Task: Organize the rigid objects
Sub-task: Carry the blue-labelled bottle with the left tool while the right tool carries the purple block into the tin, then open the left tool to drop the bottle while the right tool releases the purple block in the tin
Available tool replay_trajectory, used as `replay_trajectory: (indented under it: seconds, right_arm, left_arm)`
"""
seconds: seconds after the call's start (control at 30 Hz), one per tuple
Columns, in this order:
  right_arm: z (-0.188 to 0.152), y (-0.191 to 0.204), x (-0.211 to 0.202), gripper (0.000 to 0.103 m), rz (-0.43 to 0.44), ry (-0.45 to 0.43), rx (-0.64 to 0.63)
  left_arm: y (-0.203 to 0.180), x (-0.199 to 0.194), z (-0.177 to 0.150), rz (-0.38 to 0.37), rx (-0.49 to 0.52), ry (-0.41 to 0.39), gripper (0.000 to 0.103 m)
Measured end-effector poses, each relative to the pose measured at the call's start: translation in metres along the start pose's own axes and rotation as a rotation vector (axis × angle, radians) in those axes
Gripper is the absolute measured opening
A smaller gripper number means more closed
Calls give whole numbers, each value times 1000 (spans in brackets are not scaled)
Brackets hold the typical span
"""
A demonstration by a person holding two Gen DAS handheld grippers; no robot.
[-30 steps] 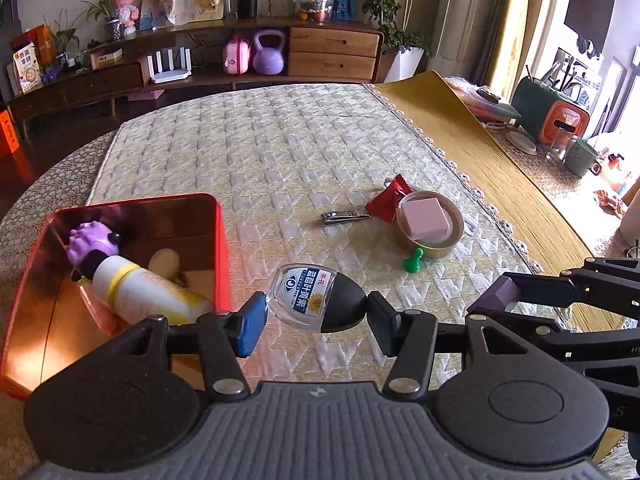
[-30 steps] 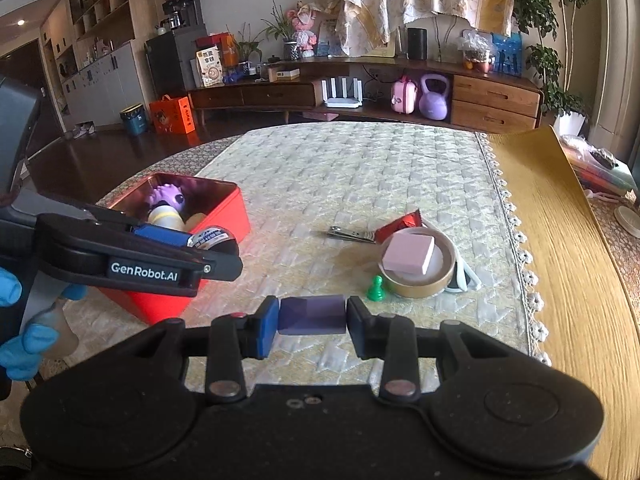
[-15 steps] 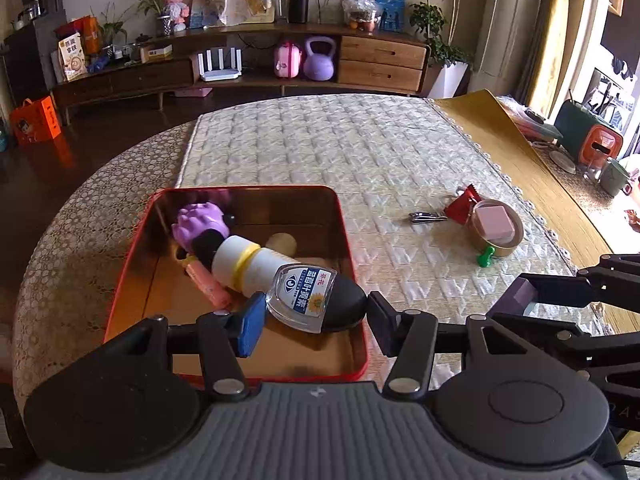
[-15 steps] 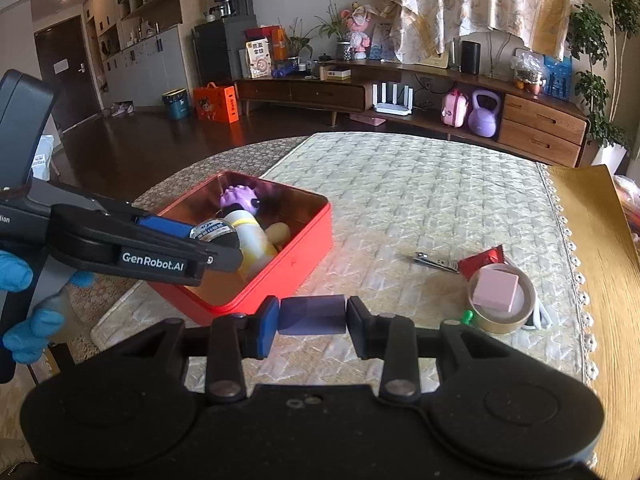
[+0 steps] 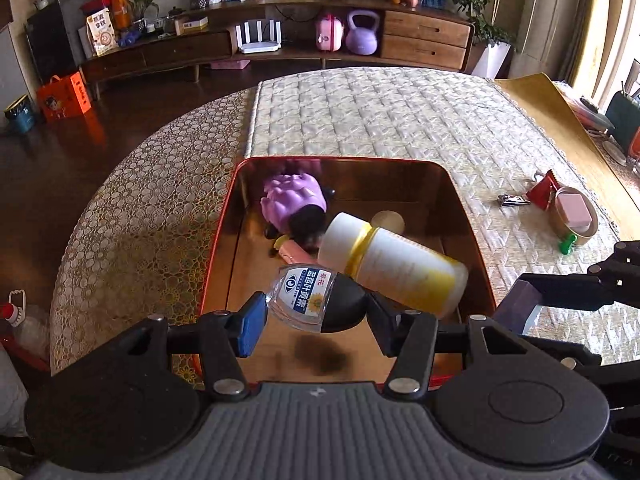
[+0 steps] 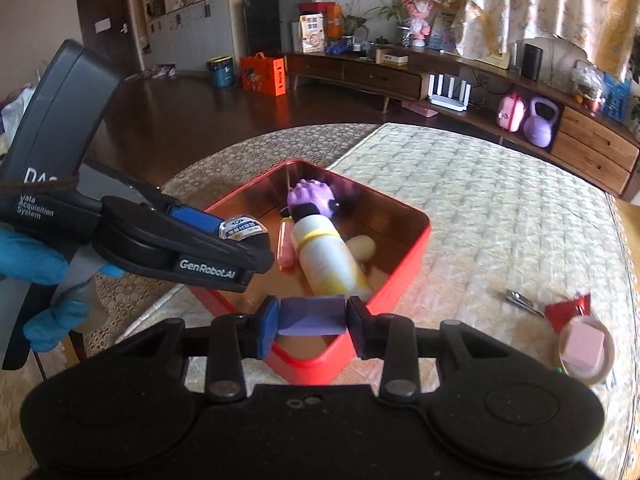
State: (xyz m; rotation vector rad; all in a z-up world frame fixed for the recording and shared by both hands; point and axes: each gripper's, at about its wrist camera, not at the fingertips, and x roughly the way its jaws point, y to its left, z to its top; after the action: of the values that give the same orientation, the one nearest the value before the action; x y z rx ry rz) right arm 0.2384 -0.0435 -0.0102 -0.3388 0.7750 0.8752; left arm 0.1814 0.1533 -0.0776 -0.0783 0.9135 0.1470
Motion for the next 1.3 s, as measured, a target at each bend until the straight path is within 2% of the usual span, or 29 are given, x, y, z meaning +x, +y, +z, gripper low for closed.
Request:
replay_trajectory:
  seconds: [0.23, 0.43, 0.8, 1.3]
  right_arm:
    - [10, 12, 28, 36, 32, 80, -20]
    - [13, 13, 42, 36, 49, 132, 16]
    - [17, 2, 65, 36, 55, 213, 183]
    - [22, 4, 71, 38, 32, 218, 187]
  left_arm:
    - [9, 18, 9, 17, 19, 31, 54]
    - [8, 28, 12, 21, 36, 54, 54]
    - [3, 44, 16, 37, 40, 93, 54]
    - [-7, 58, 19, 36, 60, 125, 55]
